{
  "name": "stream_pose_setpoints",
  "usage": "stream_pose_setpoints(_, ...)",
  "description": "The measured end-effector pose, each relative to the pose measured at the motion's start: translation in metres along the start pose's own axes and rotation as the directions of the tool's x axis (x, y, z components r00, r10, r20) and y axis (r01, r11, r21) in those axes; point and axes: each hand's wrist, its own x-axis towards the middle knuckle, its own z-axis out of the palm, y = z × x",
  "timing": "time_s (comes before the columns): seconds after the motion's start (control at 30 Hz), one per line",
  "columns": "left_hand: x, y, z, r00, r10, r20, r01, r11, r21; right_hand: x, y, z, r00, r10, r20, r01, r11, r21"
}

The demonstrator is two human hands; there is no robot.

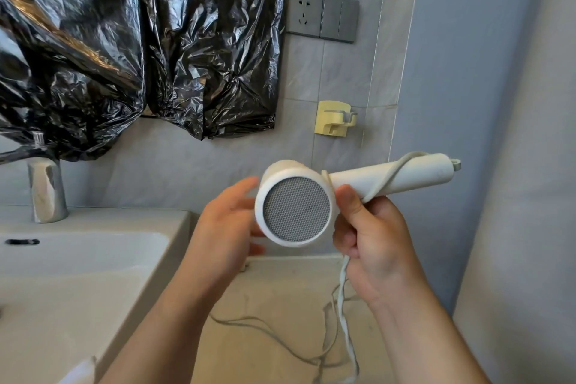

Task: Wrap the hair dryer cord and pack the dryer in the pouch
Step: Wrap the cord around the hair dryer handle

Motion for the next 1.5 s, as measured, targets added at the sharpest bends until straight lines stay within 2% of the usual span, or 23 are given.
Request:
stream_pose_setpoints(0.07, 0.000, -0.010, 0.003, 0.968, 0.225, 0.111, -0.238, 0.963, 0.124, 0.002, 0.000, -0.002, 0.999, 0.025, -0.027, -0.024, 0.999, 0.036)
stream_pose_setpoints(0.13, -0.001, -0.012, 0.005, 0.917, 0.364, 0.163, -0.394, 0.889, 0.235, 0.003, 0.002, -0.003, 0.997, 0.072, -0.030, -0.070, 0.997, 0.043)
stream_pose_setpoints(0.2, -0.001, -0.011, 0.003, 0.881, 0.448, 0.152, -0.473, 0.832, 0.290, 0.002, 0.001, -0.003, 0.993, 0.114, -0.009, -0.114, 0.993, 0.003)
stream_pose_setpoints(0.23, -0.001, -0.011, 0.002, 0.883, 0.452, 0.127, -0.469, 0.837, 0.281, 0.001, 0.000, -0.004, 0.992, 0.123, 0.001, -0.123, 0.992, -0.032)
stream_pose_setpoints(0.33, -0.003, -0.012, 0.001, 0.940, 0.336, 0.061, -0.340, 0.937, 0.082, -0.002, -0.004, -0.005, 0.992, 0.109, 0.058, -0.102, 0.989, -0.106)
stream_pose_setpoints(0.47, 0.000, -0.016, 0.000, 0.971, 0.230, 0.072, -0.220, 0.967, -0.125, -0.005, -0.006, -0.006, 0.975, 0.085, 0.203, -0.060, 0.990, -0.125)
stream_pose_setpoints(0.57, -0.001, -0.014, 0.001, 0.990, 0.102, 0.098, -0.062, 0.935, -0.349, -0.009, -0.008, -0.004, 0.947, 0.096, 0.306, -0.041, 0.982, -0.182)
stream_pose_setpoints(0.67, -0.002, -0.007, -0.001, 0.982, -0.085, 0.169, 0.164, 0.828, -0.537, -0.012, -0.005, -0.001, 0.934, 0.135, 0.331, -0.046, 0.964, -0.262)
stream_pose_setpoints(0.8, -0.001, -0.002, -0.007, 0.952, -0.183, 0.245, 0.295, 0.757, -0.582, -0.012, -0.001, 0.001, 0.938, 0.108, 0.328, 0.010, 0.941, -0.338)
stream_pose_setpoints(0.93, -0.003, 0.004, -0.003, 0.911, -0.233, 0.339, 0.395, 0.729, -0.559, -0.011, 0.000, -0.003, 0.919, 0.166, 0.358, -0.003, 0.910, -0.414)
stream_pose_setpoints(1.07, 0.001, 0.000, -0.004, 0.897, -0.317, 0.309, 0.438, 0.741, -0.510, -0.006, 0.003, -0.003, 0.954, 0.185, 0.235, -0.093, 0.930, -0.355)
stream_pose_setpoints(1.2, 0.001, -0.001, -0.006, 0.931, -0.237, 0.278, 0.336, 0.853, -0.400, -0.002, 0.005, -0.002, 0.974, 0.184, 0.132, -0.154, 0.966, -0.206)
stream_pose_setpoints(1.27, 0.001, -0.003, -0.010, 0.960, -0.100, 0.260, 0.159, 0.963, -0.216, -0.001, 0.003, -0.002, 0.979, 0.185, 0.087, -0.172, 0.975, -0.141)
stream_pose_setpoints(1.33, 0.003, -0.011, -0.010, 0.952, 0.081, 0.294, -0.096, 0.995, 0.039, 0.000, 0.001, -0.001, 0.979, 0.198, 0.053, -0.192, 0.976, -0.099)
stream_pose_setpoints(1.4, 0.002, -0.012, -0.005, 0.936, 0.206, 0.285, -0.229, 0.972, 0.049, 0.000, 0.001, 0.001, 0.974, 0.223, 0.031, -0.221, 0.973, -0.067)
stream_pose_setpoints(1.5, 0.001, -0.012, -0.002, 0.930, 0.309, 0.200, -0.308, 0.951, -0.036, -0.002, 0.002, 0.002, 0.965, 0.260, 0.036, -0.256, 0.963, -0.089)
